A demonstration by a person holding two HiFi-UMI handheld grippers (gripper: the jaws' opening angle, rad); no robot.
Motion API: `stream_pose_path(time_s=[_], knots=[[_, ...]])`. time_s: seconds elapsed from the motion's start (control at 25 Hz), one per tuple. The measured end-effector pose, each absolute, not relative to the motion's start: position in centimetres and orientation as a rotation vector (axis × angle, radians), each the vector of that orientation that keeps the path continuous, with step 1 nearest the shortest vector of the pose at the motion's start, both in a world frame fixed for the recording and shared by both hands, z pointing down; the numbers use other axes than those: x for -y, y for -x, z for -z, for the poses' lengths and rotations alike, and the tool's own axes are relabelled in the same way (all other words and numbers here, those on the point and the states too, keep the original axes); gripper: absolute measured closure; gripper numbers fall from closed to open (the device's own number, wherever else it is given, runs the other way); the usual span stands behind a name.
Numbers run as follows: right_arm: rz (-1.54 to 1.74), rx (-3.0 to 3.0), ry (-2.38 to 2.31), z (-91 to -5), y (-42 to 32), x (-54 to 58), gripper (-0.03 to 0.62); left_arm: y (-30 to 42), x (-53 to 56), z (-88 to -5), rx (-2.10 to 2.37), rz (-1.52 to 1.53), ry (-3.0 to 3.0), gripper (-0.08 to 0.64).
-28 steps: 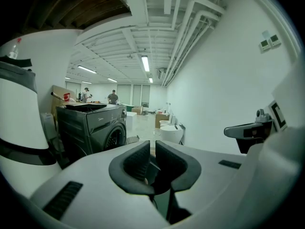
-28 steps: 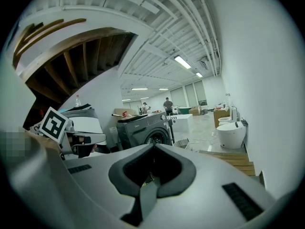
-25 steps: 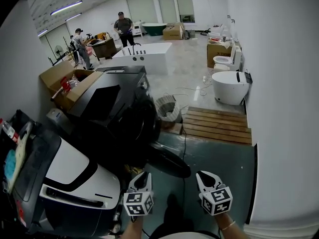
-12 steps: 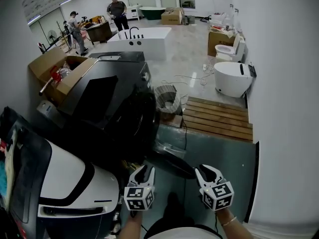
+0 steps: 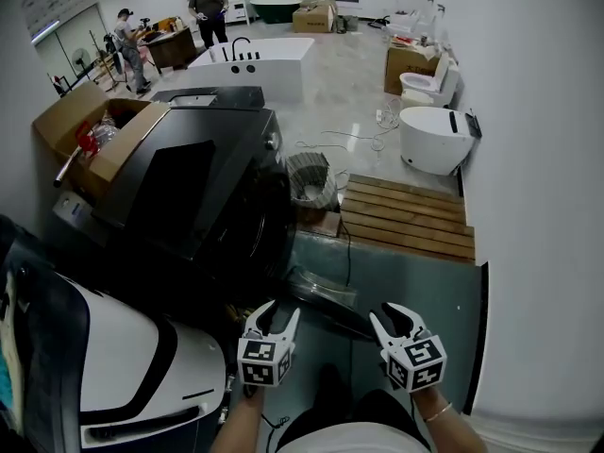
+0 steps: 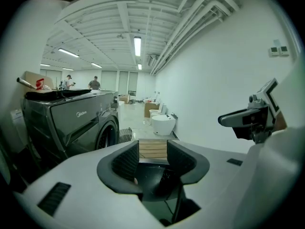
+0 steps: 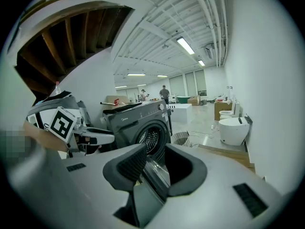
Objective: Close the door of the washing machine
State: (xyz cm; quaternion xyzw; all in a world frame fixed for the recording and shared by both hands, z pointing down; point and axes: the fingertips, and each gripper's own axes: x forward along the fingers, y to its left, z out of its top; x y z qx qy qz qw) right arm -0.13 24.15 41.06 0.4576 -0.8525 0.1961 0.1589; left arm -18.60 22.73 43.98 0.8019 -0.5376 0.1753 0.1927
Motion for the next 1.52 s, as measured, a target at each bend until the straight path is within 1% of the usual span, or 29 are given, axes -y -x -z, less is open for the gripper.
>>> stream_pose_path(time_s=[0.24,0.48,0.8,1.08,1.4,1.52], knots=[[-0.583,2.398,-1.315,-42.8,0.1,-22.1,0.465,17.1,-19.9,-46.7,1.348,-0.710,-2.368,0.350],[-0.619,2.370,-1.344,-44.2,-2.1,-21.1,0.456,13.9,-18.8,-49.4,1.111,-0.991,-2.487,0.341],[-0.668,2.365,-1.370,-45.9,-4.9,-19.1,0.454,10.0,-19.0,-53.6,0.695,-1.463,-2.570,0.334],[-0.694,2.350,-1.364,-47.1,-6.2,-18.2,0.454,7.9,-19.5,-57.0,0.420,-1.831,-2.608,0.334],[-0.718,2.341,-1.366,-47.8,-6.3,-17.5,0.454,7.2,-19.5,-59.1,0.134,-2.055,-2.558,0.337],[-0.727,2.337,-1.364,-48.2,-6.4,-17.4,0.454,7.2,-19.2,-59.7,0.078,-2.134,-2.553,0.354]])
